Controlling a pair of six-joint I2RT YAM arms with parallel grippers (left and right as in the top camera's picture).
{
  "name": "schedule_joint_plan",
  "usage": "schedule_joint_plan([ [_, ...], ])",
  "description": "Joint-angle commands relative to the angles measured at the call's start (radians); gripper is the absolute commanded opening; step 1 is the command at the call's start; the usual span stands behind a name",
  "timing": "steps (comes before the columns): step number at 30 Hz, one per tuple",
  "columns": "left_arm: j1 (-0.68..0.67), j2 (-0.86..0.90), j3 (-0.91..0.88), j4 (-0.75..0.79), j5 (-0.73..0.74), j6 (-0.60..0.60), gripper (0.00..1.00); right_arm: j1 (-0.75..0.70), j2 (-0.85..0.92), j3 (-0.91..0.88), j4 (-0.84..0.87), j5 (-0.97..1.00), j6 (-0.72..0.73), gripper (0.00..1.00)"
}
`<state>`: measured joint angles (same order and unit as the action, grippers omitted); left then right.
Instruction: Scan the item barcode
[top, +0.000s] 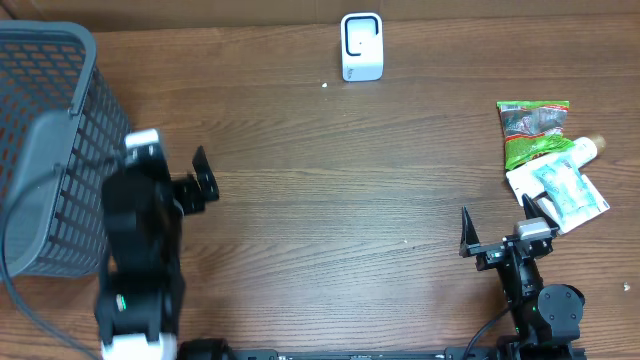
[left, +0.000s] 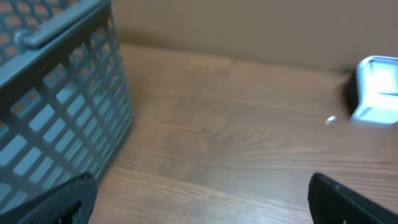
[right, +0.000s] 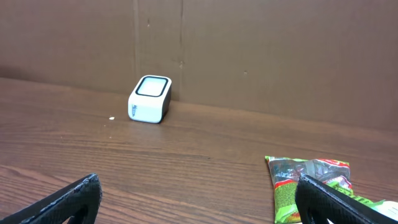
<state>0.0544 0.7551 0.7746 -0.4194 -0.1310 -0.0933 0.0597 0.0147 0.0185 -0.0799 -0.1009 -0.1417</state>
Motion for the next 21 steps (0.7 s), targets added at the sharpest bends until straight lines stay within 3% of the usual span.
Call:
schedule_joint_plan([
  [1, 0.004, -0.144, -0.181, 0.092, 0.122, 0.038, 1.00, 0.005, -0.012, -0.011, 0.004, -0.005, 0.003, 1.00],
  [5, 0.003, -0.312, -0.377, 0.233, 0.177, 0.083, 1.00, 0.005, -0.012, -0.011, 0.004, -0.005, 0.003, 1.00],
  [11, -0.033, -0.516, -0.603, 0.381, 0.135, 0.116, 1.00, 0.005, -0.012, -0.011, 0.004, -0.005, 0.003, 1.00],
  [21, -0.049, -0.699, -0.769, 0.338, 0.103, 0.143, 1.00, 0.005, -0.012, -0.011, 0.004, -0.005, 0.003, 1.00],
])
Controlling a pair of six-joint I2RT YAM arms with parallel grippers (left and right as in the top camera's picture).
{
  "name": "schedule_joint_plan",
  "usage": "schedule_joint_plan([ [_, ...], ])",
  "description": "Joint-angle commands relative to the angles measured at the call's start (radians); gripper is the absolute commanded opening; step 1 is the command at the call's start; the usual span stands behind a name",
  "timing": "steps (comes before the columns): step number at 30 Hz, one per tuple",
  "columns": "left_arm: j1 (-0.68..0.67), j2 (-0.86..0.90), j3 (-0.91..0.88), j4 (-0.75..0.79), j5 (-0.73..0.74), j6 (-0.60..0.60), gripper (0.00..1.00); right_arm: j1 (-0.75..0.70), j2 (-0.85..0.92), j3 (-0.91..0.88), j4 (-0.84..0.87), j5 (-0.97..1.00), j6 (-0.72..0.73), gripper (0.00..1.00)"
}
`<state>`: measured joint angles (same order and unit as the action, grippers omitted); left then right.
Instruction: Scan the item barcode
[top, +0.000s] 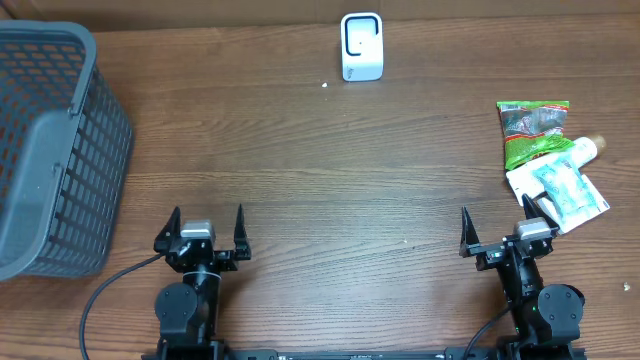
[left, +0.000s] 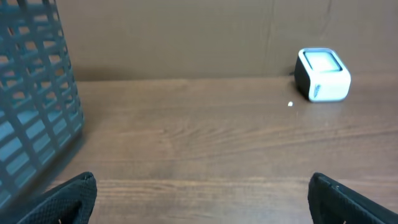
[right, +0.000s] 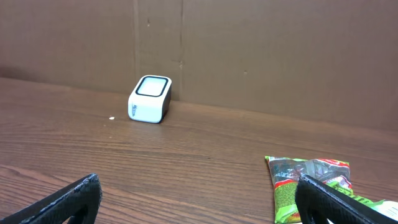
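The white barcode scanner (top: 361, 46) stands at the table's far edge, also seen in the wrist views (left: 323, 74) (right: 149, 99). A green snack packet (top: 533, 130) lies at the right with a white tube and a pale packet (top: 560, 186) below it; the green packet shows in the right wrist view (right: 308, 180). My left gripper (top: 206, 228) rests open near the front left, nothing between its fingers. My right gripper (top: 496, 222) stands open near the front right, just left of the items, empty.
A grey mesh basket (top: 50, 140) fills the left side of the table, its wall in the left wrist view (left: 31, 106). A small white speck (top: 324, 85) lies near the scanner. A brown cardboard wall backs the table.
My left arm was raised beside the basket, gripper facing its wall; now it sits low at the front left, facing the scanner. The right arm has not moved.
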<state>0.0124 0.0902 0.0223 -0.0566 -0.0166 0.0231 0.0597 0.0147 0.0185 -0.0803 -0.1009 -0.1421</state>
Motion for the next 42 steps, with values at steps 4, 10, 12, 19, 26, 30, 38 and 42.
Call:
schedule_joint_plan([
  [4, -0.007, -0.070, -0.017, -0.020, -0.009, 0.026, 1.00, 0.005, -0.012, -0.011, 0.005, -0.005, 0.003, 1.00],
  [10, -0.007, -0.088, -0.017, -0.018, -0.009, 0.026, 1.00, 0.005, -0.012, -0.011, 0.004, -0.005, 0.003, 1.00],
  [12, -0.007, -0.088, -0.017, -0.018, -0.009, 0.026, 1.00, 0.005, -0.012, -0.011, 0.004, -0.005, 0.003, 1.00],
  [19, -0.007, -0.087, -0.017, -0.018, -0.009, 0.026, 1.00, 0.005, -0.012, -0.011, 0.005, -0.005, 0.003, 1.00],
  [26, -0.007, -0.087, -0.017, -0.018, -0.009, 0.026, 1.00, 0.005, -0.012, -0.011, 0.004, -0.005, 0.003, 1.00],
  [30, -0.007, -0.087, -0.017, -0.018, -0.009, 0.026, 1.00, 0.005, -0.012, -0.011, 0.004, -0.005, 0.003, 1.00],
  [38, -0.007, -0.087, -0.017, -0.018, -0.009, 0.026, 1.00, 0.005, -0.012, -0.011, 0.005, -0.005, 0.003, 1.00],
  [42, -0.007, -0.087, -0.017, -0.018, -0.009, 0.026, 1.00, 0.005, -0.012, -0.011, 0.004, -0.005, 0.003, 1.00],
])
